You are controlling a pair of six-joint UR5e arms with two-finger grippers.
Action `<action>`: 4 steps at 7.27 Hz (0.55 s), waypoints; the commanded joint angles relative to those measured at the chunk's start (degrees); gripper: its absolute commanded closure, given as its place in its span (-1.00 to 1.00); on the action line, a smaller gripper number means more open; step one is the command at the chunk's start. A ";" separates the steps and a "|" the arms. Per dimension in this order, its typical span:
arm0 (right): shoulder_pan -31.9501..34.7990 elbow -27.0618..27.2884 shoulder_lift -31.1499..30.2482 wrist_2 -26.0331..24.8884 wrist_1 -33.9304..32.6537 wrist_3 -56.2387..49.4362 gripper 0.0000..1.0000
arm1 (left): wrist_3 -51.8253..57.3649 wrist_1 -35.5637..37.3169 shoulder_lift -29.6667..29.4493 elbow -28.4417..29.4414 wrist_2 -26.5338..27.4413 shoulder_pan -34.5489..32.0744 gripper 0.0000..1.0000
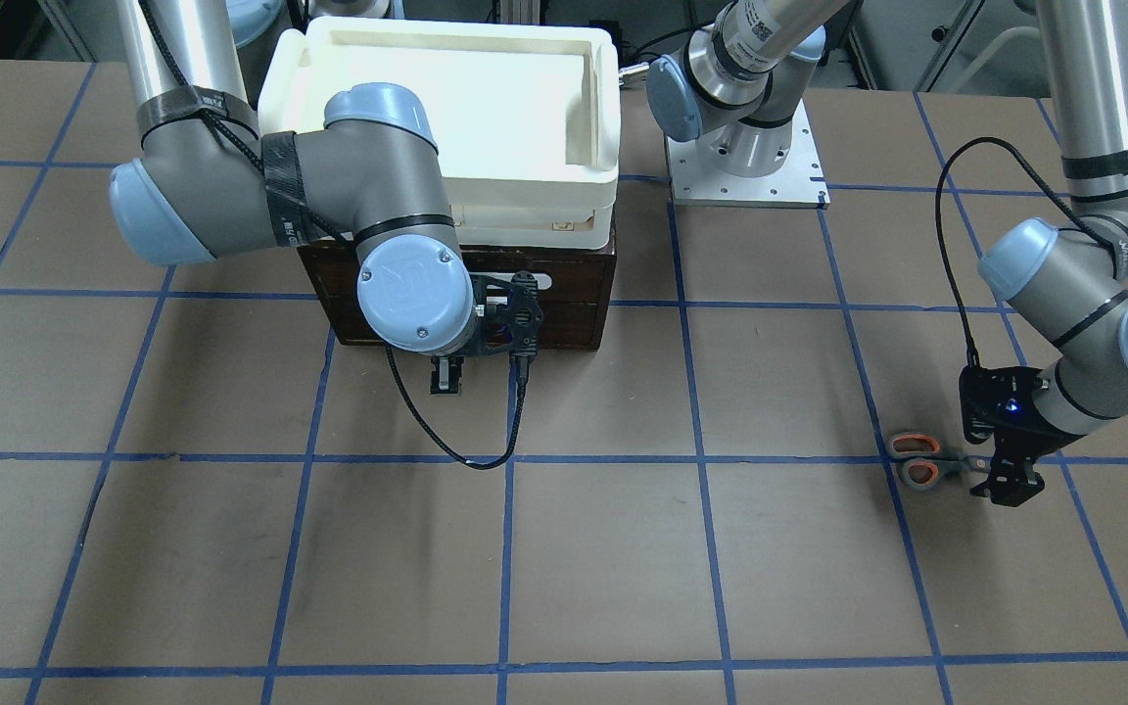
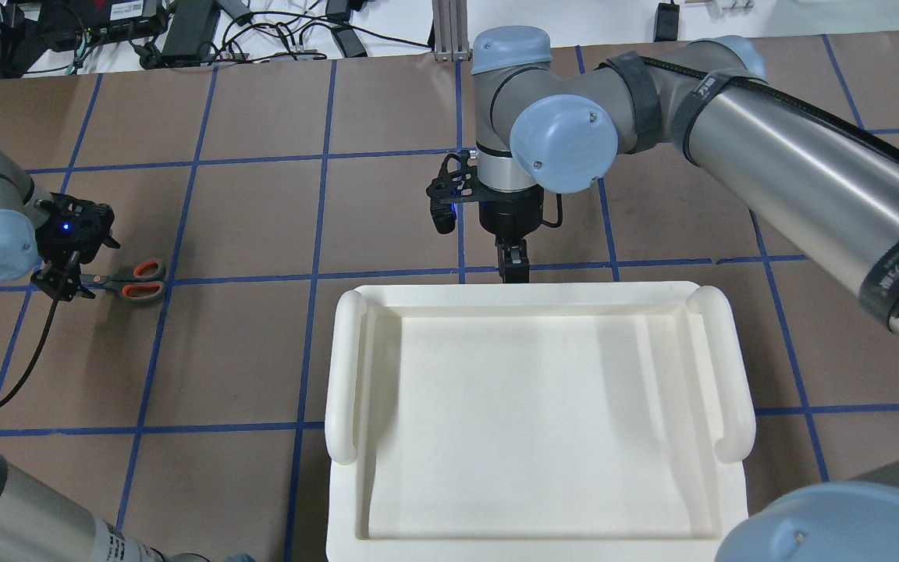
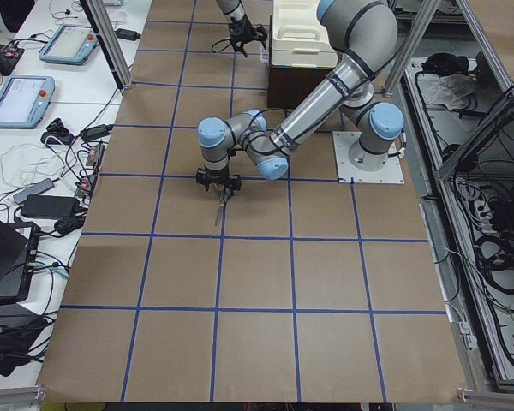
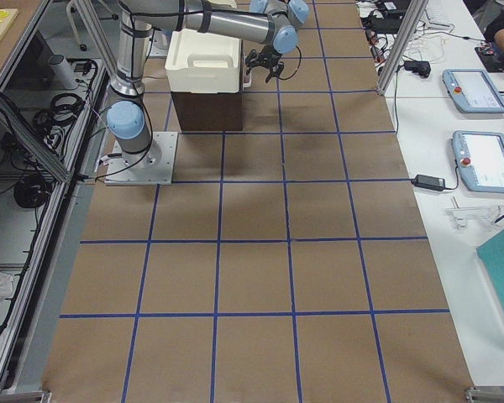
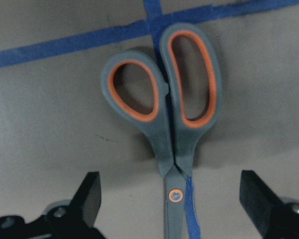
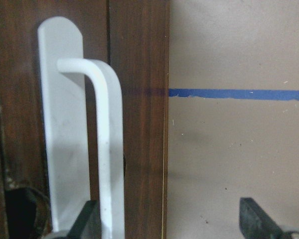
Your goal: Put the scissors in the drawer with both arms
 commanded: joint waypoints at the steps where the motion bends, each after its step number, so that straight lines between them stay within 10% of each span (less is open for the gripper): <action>1: 0.00 0.06 0.06 -1.64 -2.67 -0.38 -0.22 | -0.13 -0.96 -2.35 1.94 0.45 0.12 -1.00; 4: -0.09 -0.91 1.55 -3.75 -7.59 -1.35 -0.11 | -0.66 -4.93 -2.36 1.69 -0.25 -0.41 -0.75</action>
